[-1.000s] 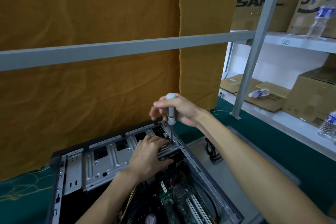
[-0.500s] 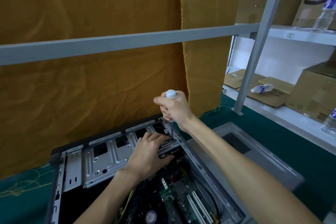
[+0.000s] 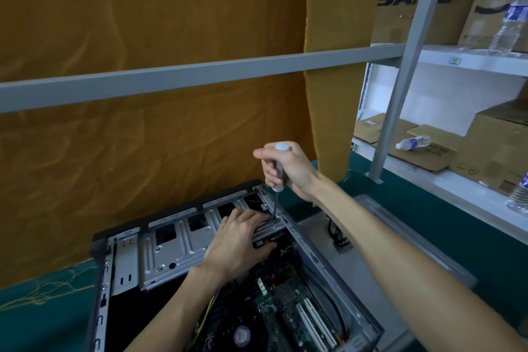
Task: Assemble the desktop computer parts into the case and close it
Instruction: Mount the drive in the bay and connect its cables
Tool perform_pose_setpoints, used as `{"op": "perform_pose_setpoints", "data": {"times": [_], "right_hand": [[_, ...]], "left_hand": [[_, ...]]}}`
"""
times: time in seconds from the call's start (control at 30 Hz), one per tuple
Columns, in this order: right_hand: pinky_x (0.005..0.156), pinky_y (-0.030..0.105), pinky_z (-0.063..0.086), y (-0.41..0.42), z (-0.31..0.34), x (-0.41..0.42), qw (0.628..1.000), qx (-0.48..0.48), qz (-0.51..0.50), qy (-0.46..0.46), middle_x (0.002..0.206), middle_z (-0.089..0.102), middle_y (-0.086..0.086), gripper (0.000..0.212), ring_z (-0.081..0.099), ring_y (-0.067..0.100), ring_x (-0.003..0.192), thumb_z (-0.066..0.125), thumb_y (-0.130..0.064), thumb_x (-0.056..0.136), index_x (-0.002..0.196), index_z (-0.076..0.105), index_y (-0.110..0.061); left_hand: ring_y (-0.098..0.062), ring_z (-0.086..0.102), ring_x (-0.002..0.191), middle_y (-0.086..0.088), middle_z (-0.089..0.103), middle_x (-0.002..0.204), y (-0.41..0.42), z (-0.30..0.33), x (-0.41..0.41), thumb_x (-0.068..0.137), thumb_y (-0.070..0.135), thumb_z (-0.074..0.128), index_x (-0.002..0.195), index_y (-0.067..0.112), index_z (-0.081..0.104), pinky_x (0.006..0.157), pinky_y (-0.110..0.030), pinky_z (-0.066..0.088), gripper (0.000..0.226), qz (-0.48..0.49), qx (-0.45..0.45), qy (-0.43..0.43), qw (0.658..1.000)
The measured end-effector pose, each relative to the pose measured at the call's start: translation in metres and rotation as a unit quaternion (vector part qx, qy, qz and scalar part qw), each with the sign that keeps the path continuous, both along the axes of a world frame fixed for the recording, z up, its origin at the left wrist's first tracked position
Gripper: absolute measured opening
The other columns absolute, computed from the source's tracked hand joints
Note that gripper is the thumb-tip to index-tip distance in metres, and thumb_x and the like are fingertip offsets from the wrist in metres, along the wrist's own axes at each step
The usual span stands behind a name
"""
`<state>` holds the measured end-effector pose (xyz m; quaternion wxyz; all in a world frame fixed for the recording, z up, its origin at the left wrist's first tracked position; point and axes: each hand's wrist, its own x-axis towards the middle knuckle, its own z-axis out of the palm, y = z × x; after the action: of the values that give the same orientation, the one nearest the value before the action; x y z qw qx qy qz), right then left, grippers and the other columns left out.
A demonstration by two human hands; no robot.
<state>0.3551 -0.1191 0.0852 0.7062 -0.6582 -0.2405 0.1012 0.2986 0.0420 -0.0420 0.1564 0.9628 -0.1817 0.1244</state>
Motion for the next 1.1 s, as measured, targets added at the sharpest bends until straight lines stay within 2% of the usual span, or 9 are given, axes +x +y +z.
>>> {"op": "perform_pose_setpoints", "data": {"times": [0.13,0.23,0.27,0.37,0.47,0.67,0.83,0.97,1.1], "right_hand": [[0.051,0.032,0.031,-0.008,0.013,0.009,0.998,0.041,0.038,0.036,0.055,0.041,0.002,0.033,0.034,0.015,0.044,0.061,-0.007,0.096,0.066,0.049,-0.015],[0.052,0.027,0.041,-0.008,0.048,0.023,0.994,0.098,0.042,0.021,0.07,0.05,0.004,0.014,0.046,0.013,0.053,0.065,-0.004,0.089,0.089,0.052,-0.012],[0.056,0.029,0.046,-0.011,0.057,0.028,0.995,0.094,0.02,0.026,0.079,0.053,0.007,0.023,0.051,0.015,0.059,0.066,-0.004,0.084,0.1,0.051,-0.01],[0.066,0.028,0.055,-0.03,0.052,0.037,0.997,-0.035,-0.067,0.027,0.108,0.059,0.014,0.044,0.063,0.018,0.077,0.062,-0.002,0.092,0.131,0.044,-0.009],[0.073,0.03,0.062,-0.055,0.004,0.037,0.961,-0.231,-0.15,-0.034,0.13,0.061,0.011,0.059,0.072,0.018,0.085,0.066,-0.004,0.093,0.147,0.045,-0.011],[0.075,0.035,0.062,-0.082,-0.123,0.028,0.901,-0.372,-0.222,0.018,0.119,0.072,0.011,0.053,0.073,0.022,0.084,0.082,-0.008,0.084,0.133,0.064,-0.016],[0.093,0.033,0.049,-0.079,-0.185,0.03,0.874,-0.393,-0.275,0.075,0.13,0.067,0.012,0.028,0.063,0.03,0.116,0.054,-0.016,0.104,0.128,0.067,-0.011],[0.079,0.04,0.054,-0.078,-0.195,0.024,0.825,-0.507,-0.249,-0.012,0.109,0.069,0.011,0.02,0.067,0.032,0.103,0.065,-0.027,0.096,0.109,0.061,-0.013],[0.091,0.038,0.047,-0.088,-0.195,0.021,0.814,-0.49,-0.301,-0.076,0.123,0.06,0.01,0.033,0.057,0.029,0.116,0.059,-0.032,0.098,0.125,0.062,-0.012]], "left_hand": [[-0.012,0.038,0.127,0.017,0.051,0.142,0.0,0.0,0.0,0.09,0.066,0.058,0.146,0.035,0.047,0.106,-0.032,0.038,0.066,-0.004,-0.004,-0.001,1.0],[-0.011,0.037,0.127,0.017,0.05,0.142,0.0,0.0,-0.001,0.09,0.066,0.058,0.146,0.034,0.047,0.107,-0.03,0.036,0.066,-0.004,-0.004,-0.002,1.0],[-0.01,0.037,0.127,0.018,0.05,0.143,0.001,0.0,-0.001,0.09,0.066,0.058,0.147,0.034,0.047,0.107,-0.03,0.036,0.066,-0.004,-0.004,-0.003,1.0],[-0.01,0.037,0.125,0.018,0.05,0.141,0.001,0.0,0.0,0.09,0.066,0.058,0.146,0.035,0.047,0.106,-0.03,0.037,0.065,-0.005,-0.005,-0.002,1.0],[-0.01,0.038,0.123,0.018,0.051,0.139,0.0,0.001,0.0,0.089,0.066,0.058,0.144,0.035,0.048,0.104,-0.03,0.038,0.064,-0.002,-0.003,-0.004,1.0],[-0.011,0.039,0.124,0.017,0.052,0.137,-0.003,0.001,-0.002,0.089,0.066,0.059,0.143,0.034,0.049,0.105,-0.032,0.039,0.063,0.003,-0.002,-0.008,1.0],[-0.009,0.037,0.124,0.018,0.05,0.138,-0.003,0.001,-0.003,0.09,0.068,0.056,0.144,0.036,0.047,0.107,-0.03,0.038,0.063,0.001,-0.003,-0.007,1.0],[-0.008,0.037,0.124,0.019,0.049,0.138,-0.002,0.0,-0.002,0.09,0.069,0.055,0.144,0.037,0.047,0.106,-0.029,0.038,0.063,0.0,-0.003,-0.009,1.0],[-0.008,0.037,0.124,0.019,0.05,0.138,-0.001,0.0,-0.001,0.09,0.068,0.057,0.143,0.036,0.048,0.106,-0.029,0.038,0.063,0.0,-0.006,-0.009,1.0]]}}
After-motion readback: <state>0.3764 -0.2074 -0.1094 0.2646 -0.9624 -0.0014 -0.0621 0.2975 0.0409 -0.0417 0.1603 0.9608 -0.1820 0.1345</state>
